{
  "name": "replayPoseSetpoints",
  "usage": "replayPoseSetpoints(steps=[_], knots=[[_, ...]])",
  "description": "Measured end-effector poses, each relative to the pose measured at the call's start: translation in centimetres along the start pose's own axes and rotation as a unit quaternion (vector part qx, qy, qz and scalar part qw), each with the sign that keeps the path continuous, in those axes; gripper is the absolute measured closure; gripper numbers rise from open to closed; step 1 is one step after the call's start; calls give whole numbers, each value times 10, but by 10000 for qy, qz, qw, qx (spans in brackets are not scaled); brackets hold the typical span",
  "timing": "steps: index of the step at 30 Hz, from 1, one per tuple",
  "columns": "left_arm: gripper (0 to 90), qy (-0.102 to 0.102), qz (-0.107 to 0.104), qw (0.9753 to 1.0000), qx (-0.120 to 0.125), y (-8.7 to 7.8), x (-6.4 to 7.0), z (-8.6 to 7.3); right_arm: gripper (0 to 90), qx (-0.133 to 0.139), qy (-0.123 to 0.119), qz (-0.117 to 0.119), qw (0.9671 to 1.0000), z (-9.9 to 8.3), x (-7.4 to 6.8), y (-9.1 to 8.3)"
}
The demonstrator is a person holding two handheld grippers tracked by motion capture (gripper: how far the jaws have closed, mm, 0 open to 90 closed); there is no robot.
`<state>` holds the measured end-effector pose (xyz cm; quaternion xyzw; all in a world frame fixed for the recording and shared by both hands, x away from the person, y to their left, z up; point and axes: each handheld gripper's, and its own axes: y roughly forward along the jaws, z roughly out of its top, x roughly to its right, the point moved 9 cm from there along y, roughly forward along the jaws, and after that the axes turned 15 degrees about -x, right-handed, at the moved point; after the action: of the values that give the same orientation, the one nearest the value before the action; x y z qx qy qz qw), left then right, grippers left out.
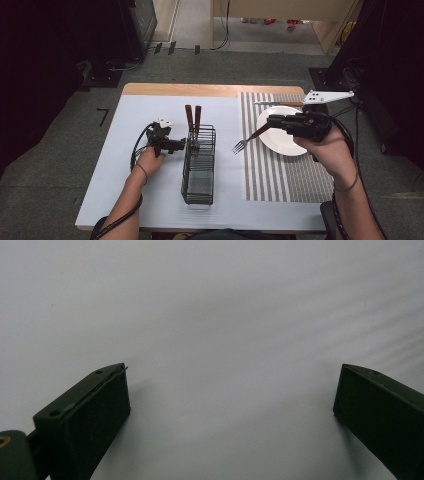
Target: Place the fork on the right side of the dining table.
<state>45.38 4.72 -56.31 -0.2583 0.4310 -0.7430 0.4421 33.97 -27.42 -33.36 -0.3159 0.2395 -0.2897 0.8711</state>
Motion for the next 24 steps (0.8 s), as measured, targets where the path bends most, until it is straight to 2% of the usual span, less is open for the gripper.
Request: replayPoseSetpoints(steps=[12, 24], knots=[[17, -2, 2, 10000, 0, 0, 0, 0, 811, -101, 173, -200, 9996, -20, 10, -3], [17, 1, 1, 10000, 1, 0, 0, 0, 812, -355, 538, -430, 9970, -56, 25, 0]])
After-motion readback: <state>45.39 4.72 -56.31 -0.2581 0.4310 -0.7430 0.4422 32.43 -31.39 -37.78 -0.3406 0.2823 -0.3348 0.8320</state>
